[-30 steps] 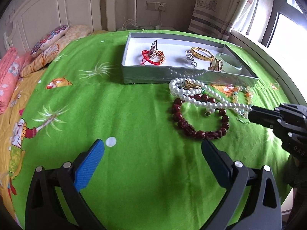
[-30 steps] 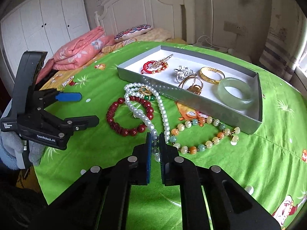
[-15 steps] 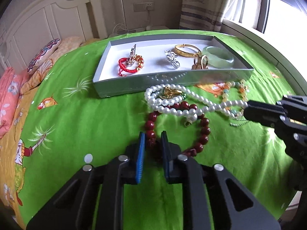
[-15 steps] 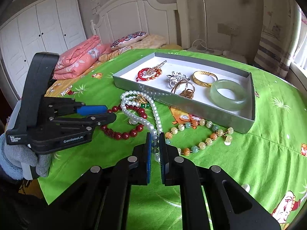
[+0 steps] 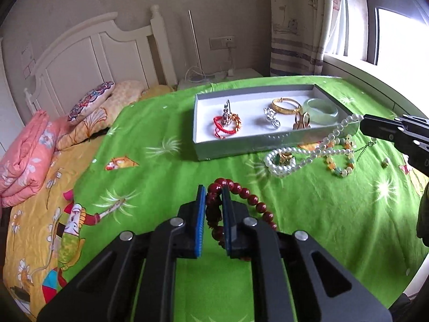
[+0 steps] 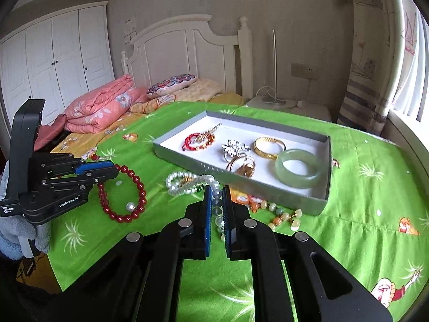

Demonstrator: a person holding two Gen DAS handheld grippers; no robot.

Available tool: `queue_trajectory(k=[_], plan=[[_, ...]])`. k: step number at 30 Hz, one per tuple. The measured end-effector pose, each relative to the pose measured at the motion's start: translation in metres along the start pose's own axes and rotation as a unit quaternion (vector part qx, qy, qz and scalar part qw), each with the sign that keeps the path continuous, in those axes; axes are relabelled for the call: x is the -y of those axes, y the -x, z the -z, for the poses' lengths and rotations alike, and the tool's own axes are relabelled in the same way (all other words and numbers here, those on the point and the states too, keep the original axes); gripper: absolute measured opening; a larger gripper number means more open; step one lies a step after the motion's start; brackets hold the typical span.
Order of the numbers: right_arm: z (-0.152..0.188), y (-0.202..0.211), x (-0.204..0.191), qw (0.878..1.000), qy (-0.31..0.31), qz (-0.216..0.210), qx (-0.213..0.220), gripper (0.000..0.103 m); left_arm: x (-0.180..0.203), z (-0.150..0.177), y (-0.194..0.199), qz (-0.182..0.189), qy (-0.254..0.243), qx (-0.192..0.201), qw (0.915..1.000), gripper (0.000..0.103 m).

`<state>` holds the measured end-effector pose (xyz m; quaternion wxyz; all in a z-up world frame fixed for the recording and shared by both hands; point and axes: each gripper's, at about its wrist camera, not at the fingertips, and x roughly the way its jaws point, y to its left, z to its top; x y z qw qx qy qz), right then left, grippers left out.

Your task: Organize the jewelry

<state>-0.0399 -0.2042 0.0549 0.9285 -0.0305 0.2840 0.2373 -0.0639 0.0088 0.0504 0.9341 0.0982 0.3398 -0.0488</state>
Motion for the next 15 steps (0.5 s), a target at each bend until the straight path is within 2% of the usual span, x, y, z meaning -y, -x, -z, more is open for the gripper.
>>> queue_trajectory(k=[7, 15], plan=[[-0.042, 0.023, -0.004, 0.998, 0.015, -0.005, 0.055, 0.009, -0.004, -0.013, 0.032, -0.004, 0.007, 0.045, 0.9990, 0.011], [-0.077, 0.054, -0.009, 0.994, 0.036, 0.002, 0.101, 0.009, -0.004, -0.026, 0.056, 0.001, 0.000, 0.076, 0.9971, 0.011]])
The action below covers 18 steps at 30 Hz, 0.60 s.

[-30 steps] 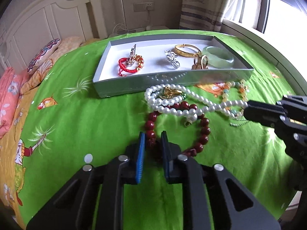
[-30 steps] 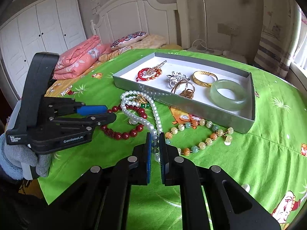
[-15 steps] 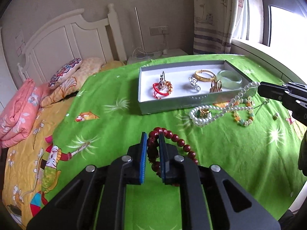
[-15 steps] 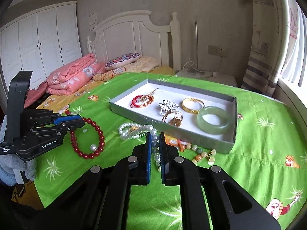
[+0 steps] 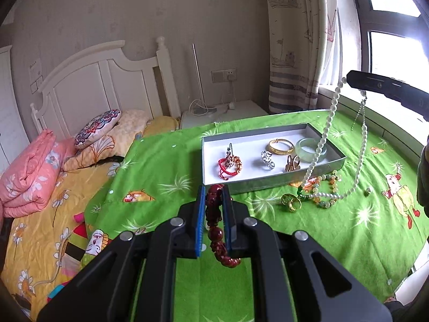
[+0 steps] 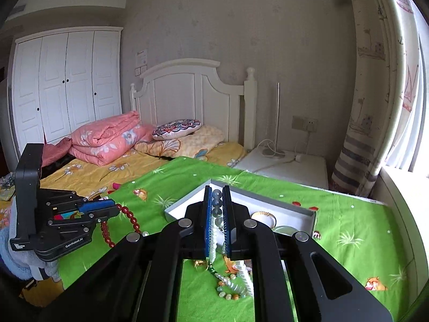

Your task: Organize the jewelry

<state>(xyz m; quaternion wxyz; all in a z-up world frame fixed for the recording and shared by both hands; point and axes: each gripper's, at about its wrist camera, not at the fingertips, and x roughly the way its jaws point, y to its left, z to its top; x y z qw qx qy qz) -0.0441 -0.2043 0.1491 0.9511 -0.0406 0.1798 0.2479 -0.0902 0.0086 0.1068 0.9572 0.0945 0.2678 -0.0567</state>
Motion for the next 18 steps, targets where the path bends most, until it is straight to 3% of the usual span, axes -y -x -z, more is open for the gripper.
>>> queue_trajectory(k=[18], plan=[[-0.036, 0.032, -0.005, 0.998, 0.034, 0.020, 0.039, 0.009, 0.010, -0.027, 0.013, 0.016, -0.026, 0.033, 0.9990, 0.011]])
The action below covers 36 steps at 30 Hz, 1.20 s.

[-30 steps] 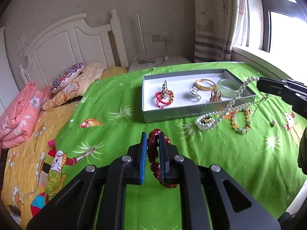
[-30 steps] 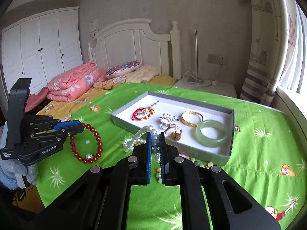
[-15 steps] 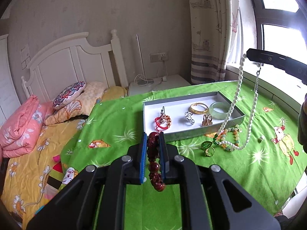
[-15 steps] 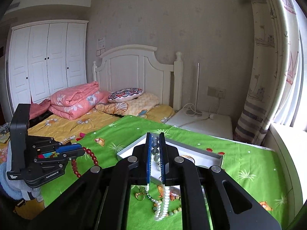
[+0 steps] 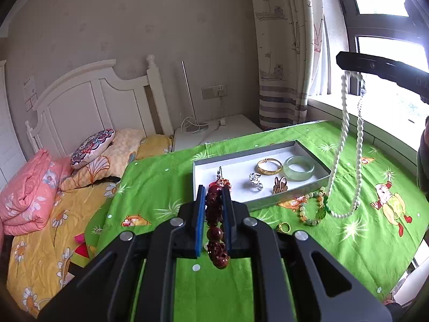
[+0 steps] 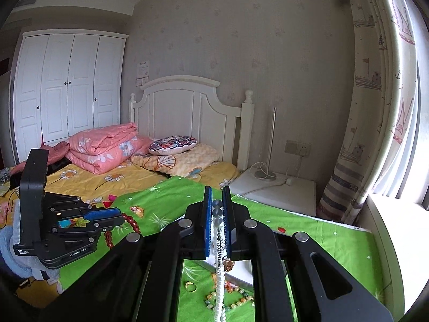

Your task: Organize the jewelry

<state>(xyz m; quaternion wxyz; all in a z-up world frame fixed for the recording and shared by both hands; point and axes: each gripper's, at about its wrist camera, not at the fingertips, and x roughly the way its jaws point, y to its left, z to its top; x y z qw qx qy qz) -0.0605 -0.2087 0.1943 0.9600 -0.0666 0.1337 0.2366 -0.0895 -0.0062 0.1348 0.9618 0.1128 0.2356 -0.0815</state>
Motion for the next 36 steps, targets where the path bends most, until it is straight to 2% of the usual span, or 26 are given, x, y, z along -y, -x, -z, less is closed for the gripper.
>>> queue_trajectory(k=[6, 12, 13, 14, 16, 19, 22, 24, 28, 32, 34, 35, 36], plan=[[-0.011, -0.004, 0.003, 1.000, 0.012, 0.017, 0.006, 0.009, 0.003, -0.012, -0.010, 0.010, -0.007, 0.002, 0.9999, 0.011], [0.000, -0.017, 0.015, 0.999, -0.013, 0.000, -0.036, 0.012, 0.007, -0.008, -0.018, 0.018, -0.009, -0.006, 0.9998, 0.011], [0.008, -0.019, 0.019, 0.999, -0.023, -0.005, -0.048, 0.023, 0.007, -0.005, -0.019, 0.019, -0.009, -0.008, 0.9998, 0.011], [0.018, -0.021, 0.023, 0.997, -0.034, -0.011, -0.063, 0.051, 0.007, -0.003, -0.019, 0.019, -0.009, -0.011, 0.9997, 0.011], [0.042, -0.026, 0.031, 0.994, -0.058, -0.015, -0.090, 0.086, 0.006, 0.001, -0.021, 0.018, -0.010, -0.014, 0.9997, 0.011], [0.084, -0.037, 0.037, 0.984, -0.080, -0.027, -0.157, 0.081, 0.005, 0.004, -0.022, 0.017, -0.009, -0.015, 0.9997, 0.011], [0.125, -0.054, 0.042, 0.966, -0.123, -0.035, -0.226, 0.077, 0.006, 0.004, -0.023, 0.020, -0.008, -0.012, 0.9997, 0.011], [0.144, -0.061, 0.039, 0.957, -0.133, -0.030, -0.256, 0.077, 0.008, 0.004, -0.023, 0.023, -0.008, -0.011, 0.9996, 0.011], [0.160, -0.069, 0.023, 0.948, -0.127, -0.030, -0.290, 0.077, 0.013, 0.008, -0.023, 0.029, -0.011, -0.012, 0.9995, 0.011], [0.178, -0.077, -0.003, 0.939, -0.083, -0.020, -0.333, 0.085, 0.012, 0.012, -0.022, 0.034, -0.009, -0.011, 0.9993, 0.011], [0.182, -0.076, -0.018, 0.941, -0.051, -0.002, -0.334, 0.087, 0.010, 0.014, -0.021, 0.035, -0.008, -0.010, 0.9993, 0.011], [0.180, -0.075, -0.024, 0.943, -0.033, 0.004, -0.330, 0.074, 0.010, 0.015, -0.021, 0.035, -0.007, -0.010, 0.9993, 0.011], [0.179, -0.072, -0.028, 0.944, -0.034, -0.008, -0.329, 0.068, 0.009, 0.016, -0.020, 0.036, -0.006, -0.009, 0.9993, 0.011]])
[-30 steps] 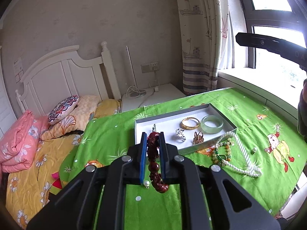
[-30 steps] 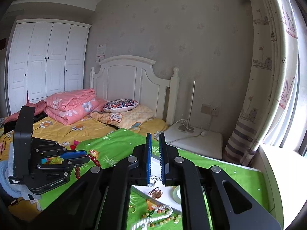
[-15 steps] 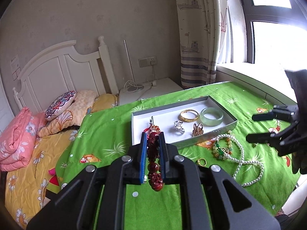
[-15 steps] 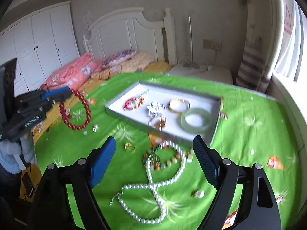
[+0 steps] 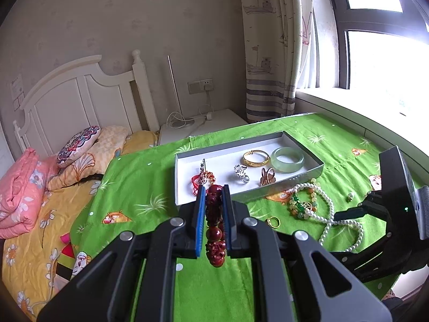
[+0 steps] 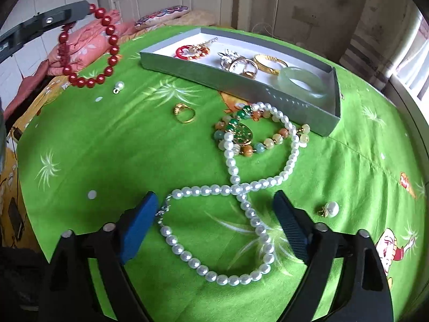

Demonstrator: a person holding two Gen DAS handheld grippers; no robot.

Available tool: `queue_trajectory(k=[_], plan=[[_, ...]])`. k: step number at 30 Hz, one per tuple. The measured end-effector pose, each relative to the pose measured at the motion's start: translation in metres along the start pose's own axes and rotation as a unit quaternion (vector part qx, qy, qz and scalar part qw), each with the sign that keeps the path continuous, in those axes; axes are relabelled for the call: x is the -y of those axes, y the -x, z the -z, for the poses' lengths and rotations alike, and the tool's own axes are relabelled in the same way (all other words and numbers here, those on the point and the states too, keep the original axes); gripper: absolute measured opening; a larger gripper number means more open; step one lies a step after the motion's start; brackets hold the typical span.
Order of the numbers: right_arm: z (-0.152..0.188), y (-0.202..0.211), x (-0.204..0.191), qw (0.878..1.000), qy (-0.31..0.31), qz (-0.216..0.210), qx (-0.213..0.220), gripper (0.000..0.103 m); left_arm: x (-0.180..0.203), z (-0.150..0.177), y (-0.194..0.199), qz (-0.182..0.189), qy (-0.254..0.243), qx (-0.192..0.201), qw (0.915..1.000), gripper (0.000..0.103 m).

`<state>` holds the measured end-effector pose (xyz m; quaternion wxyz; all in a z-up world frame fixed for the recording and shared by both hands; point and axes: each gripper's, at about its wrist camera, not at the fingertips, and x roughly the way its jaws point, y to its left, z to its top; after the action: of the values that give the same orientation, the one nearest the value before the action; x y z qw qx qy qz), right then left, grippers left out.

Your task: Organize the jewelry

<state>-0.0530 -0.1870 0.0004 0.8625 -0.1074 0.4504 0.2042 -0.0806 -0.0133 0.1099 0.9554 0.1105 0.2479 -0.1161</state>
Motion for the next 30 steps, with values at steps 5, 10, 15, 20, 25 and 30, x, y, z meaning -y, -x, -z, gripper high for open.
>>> queue_trajectory(k=[5, 10, 15, 20, 25, 30], plan=[[0.012, 0.015, -0.013, 0.999, 0.025, 0.019, 0.025, 0.013, -0.006, 0.004, 0.004, 0.001, 0.006, 0.005, 1.0000, 0.011], [0.013, 0.042, 0.022, 0.988, -0.078, -0.089, 0.102, 0.012, -0.013, 0.004, 0.007, -0.001, 0.013, 0.008, 0.9999, 0.011], [-0.006, 0.066, 0.061, 0.949, -0.175, -0.204, 0.168, 0.008, -0.018, 0.002, 0.009, -0.005, 0.015, 0.009, 0.9998, 0.011], [-0.028, 0.097, 0.072, 0.932, -0.184, -0.222, 0.221, 0.008, -0.018, 0.002, 0.008, -0.006, 0.017, 0.007, 0.9998, 0.011], [-0.030, 0.078, 0.058, 0.969, -0.150, -0.141, 0.138, 0.017, -0.017, 0.005, 0.009, -0.005, 0.016, 0.005, 0.9998, 0.011], [-0.002, 0.023, 0.034, 0.990, -0.093, -0.101, 0.028, 0.017, -0.015, 0.007, 0.004, 0.000, 0.014, -0.001, 0.9999, 0.011]])
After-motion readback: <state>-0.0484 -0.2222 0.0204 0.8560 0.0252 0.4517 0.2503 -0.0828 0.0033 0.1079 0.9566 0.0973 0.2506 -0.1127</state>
